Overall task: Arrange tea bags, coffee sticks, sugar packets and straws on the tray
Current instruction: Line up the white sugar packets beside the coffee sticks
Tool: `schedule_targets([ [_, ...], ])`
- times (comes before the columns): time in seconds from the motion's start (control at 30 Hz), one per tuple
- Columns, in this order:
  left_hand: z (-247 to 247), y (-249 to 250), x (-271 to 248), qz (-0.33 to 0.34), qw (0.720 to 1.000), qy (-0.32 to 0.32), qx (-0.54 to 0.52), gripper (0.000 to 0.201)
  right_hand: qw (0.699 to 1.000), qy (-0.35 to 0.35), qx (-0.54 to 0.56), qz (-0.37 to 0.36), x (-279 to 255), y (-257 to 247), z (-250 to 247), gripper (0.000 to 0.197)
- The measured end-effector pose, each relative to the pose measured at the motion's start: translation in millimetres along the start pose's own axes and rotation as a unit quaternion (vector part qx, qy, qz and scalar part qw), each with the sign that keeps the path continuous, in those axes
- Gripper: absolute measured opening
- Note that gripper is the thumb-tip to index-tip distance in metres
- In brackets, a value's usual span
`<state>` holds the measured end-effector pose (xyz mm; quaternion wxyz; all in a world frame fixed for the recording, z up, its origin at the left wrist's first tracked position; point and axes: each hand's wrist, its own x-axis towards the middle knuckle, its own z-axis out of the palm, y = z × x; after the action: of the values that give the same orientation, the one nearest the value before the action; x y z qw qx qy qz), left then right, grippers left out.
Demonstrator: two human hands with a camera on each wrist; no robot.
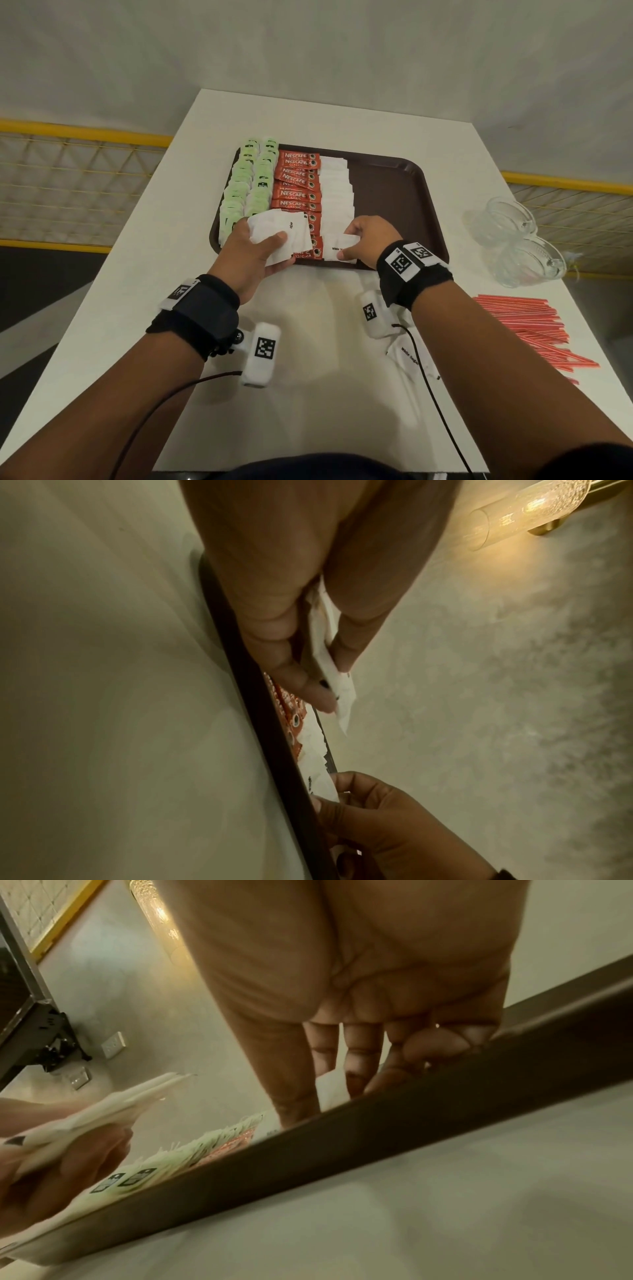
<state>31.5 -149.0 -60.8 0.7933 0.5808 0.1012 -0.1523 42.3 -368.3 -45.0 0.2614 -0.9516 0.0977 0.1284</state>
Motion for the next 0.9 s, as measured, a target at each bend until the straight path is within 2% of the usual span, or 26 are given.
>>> schedule_targets([
  [0.17, 4, -2, -1, -0.002, 1.0, -0.021, 0.014, 0.042, 1.0, 0.03, -0.005, 0.0, 1, 2, -2, 0.039],
  [0.3, 8, -5, -2, -0.002, 0.999, -0.035, 0.035, 0.046, 0.992, 0.083, 0.084, -0.049, -9, -9, -11, 0.028],
  [0.37, 12, -6, -2, 0.0, 0.998, -0.048, 0.042, 0.045, 0.985, 0.045, 0.153, -0.067, -15, -18, -12, 0.025],
  [0.47, 17, -6, -4, 0.001, 0.996, -0.069, 0.05, 0.044, 0.974, -0.014, 0.22, -0.056, -21, -24, -9, 0.028],
  [0.57, 18, -6, -4, 0.002, 0.995, -0.08, 0.052, 0.04, 0.96, -0.021, 0.273, -0.055, -25, -22, -9, 0.028],
  [0.73, 17, -6, -5, 0.008, 0.995, -0.082, 0.048, 0.037, 0.964, -0.035, 0.251, -0.083, -30, -20, -11, 0.019],
  [0.9, 22, -8, -6, 0.016, 0.994, -0.089, 0.068, 0.04, 0.96, -0.008, 0.271, -0.072, -27, -24, -8, 0.009],
])
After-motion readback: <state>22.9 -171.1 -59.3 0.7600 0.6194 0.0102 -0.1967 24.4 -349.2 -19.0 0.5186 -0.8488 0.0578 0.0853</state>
